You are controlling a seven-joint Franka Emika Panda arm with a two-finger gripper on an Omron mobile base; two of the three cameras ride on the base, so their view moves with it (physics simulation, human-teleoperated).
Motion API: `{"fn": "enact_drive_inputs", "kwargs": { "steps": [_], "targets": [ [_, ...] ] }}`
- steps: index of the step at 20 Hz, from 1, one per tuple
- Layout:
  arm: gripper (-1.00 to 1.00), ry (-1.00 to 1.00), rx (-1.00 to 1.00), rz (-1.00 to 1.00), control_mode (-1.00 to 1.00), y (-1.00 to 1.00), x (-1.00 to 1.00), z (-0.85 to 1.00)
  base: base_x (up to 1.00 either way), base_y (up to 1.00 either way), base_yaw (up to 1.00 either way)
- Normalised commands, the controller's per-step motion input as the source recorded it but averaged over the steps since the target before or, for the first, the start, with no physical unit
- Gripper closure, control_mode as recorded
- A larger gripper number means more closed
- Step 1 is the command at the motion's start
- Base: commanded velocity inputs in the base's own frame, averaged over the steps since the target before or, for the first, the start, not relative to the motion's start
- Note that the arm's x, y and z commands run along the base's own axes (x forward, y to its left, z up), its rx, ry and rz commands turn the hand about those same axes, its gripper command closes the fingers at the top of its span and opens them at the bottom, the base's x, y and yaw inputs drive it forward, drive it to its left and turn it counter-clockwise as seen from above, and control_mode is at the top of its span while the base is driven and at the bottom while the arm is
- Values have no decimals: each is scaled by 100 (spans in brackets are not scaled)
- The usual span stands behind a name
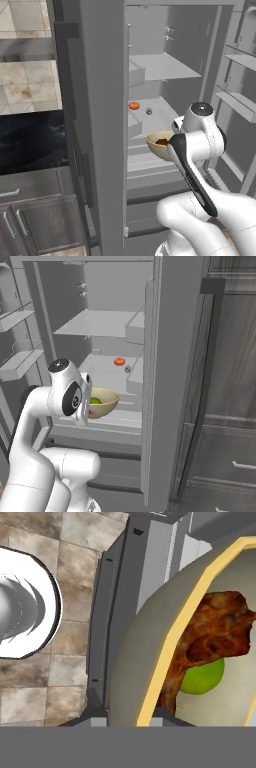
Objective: Pick the chicken drumstick and lime from their plates and place them in the bowl. Then put the bowl in the fridge.
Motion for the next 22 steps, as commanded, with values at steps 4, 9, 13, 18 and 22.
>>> {"fn": "enact_drive_inputs", "kwargs": {
  "steps": [4,9,13,18,22],
  "targets": [
    [100,0,0,0,-100,0,0,0,0,0,0],
    [100,0,0,0,-100,0,0,0,0,0,0],
    [100,0,0,0,-100,0,0,0,0,0,0],
    [100,-9,-3,4,-100,2,3,-1,0,0,0],
    [100,-41,19,28,-100,0,25,11,0,0,0]
  ]
}}
